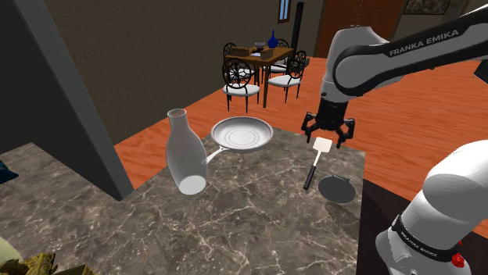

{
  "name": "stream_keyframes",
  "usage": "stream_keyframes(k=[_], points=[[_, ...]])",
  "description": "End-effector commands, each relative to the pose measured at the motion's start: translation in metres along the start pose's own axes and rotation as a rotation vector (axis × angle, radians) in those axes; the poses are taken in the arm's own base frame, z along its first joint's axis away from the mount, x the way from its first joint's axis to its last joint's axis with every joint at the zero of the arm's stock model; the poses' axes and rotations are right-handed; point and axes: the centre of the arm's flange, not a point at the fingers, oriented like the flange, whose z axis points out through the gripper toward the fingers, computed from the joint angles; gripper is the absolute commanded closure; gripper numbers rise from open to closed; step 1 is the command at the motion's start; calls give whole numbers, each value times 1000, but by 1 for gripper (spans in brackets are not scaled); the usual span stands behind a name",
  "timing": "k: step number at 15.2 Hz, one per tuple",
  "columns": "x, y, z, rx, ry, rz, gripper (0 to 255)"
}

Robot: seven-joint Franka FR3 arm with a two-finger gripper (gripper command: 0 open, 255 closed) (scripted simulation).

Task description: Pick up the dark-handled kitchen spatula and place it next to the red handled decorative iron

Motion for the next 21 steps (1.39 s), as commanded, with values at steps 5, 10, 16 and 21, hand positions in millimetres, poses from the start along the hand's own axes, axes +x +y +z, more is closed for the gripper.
stream_keyframes(k=[5,10,16,21], points=[[2,-4,42,13,-12,158,0],[2,-4,61,13,-12,158,0],[2,-4,61,13,-12,158,0],[2,-4,61,13,-12,158,255]])
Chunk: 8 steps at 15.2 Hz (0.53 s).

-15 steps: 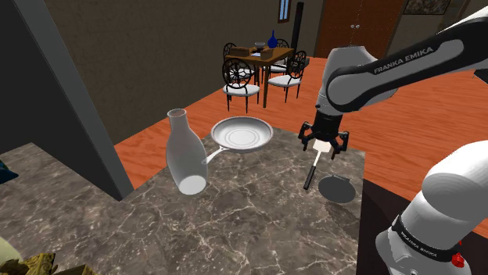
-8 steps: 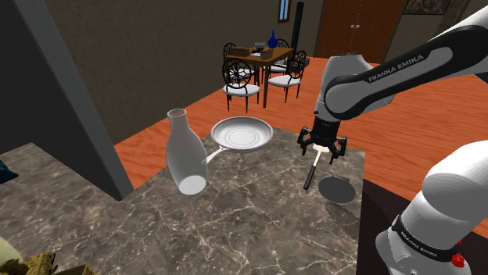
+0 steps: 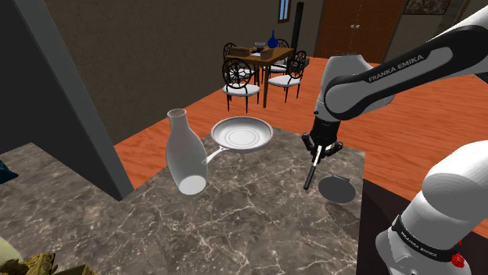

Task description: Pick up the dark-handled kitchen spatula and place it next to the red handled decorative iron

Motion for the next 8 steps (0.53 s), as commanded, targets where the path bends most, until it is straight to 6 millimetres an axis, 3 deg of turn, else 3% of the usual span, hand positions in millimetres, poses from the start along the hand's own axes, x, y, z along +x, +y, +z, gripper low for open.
stream_keyframes(k=[1,5,8], points=[[0,0,0,0,0,0,255],[0,0,0,0,0,0,255],[-1,0,-16,0,0,0,255]])
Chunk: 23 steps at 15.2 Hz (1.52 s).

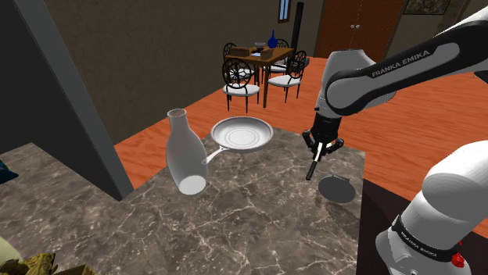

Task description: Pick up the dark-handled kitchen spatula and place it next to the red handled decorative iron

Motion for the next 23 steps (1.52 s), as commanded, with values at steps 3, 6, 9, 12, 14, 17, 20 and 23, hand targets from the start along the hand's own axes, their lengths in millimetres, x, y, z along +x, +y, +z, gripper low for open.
stream_keyframes(k=[3,6,9,12,14,17,20,23], points=[[-1,0,-20,0,0,0,255],[-2,0,-35,0,0,0,255],[-3,0,-51,0,0,0,255],[-5,0,-67,0,0,0,255],[-5,0,-78,0,0,0,255],[-6,0,-93,0,0,0,255],[-7,0,-109,0,0,0,255],[-8,0,-125,0,0,0,255]])
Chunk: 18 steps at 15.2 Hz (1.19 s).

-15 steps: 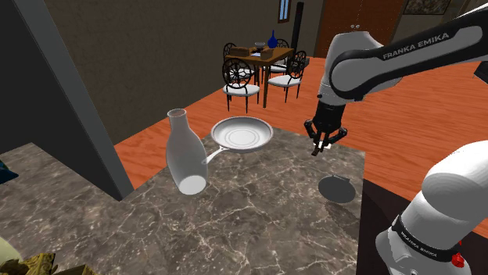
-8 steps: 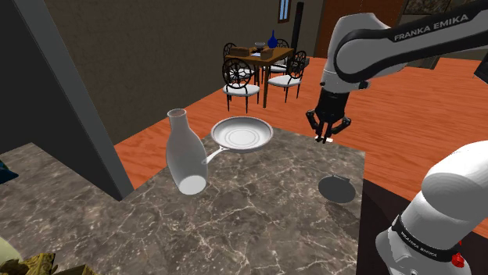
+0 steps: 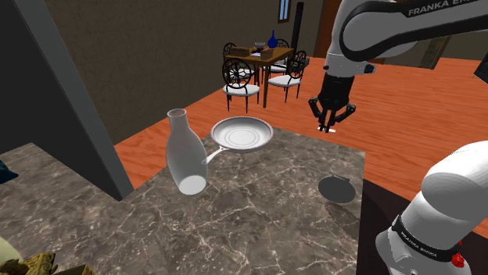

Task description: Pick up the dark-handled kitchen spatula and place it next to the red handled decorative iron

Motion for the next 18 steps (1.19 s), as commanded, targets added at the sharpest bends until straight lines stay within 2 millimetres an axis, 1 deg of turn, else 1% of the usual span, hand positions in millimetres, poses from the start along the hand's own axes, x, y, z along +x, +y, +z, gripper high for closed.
stream_keyframes(k=[1,18], points=[[-1,1,-11,0,0,0,255],[-6,1,-101,0,0,0,255]])
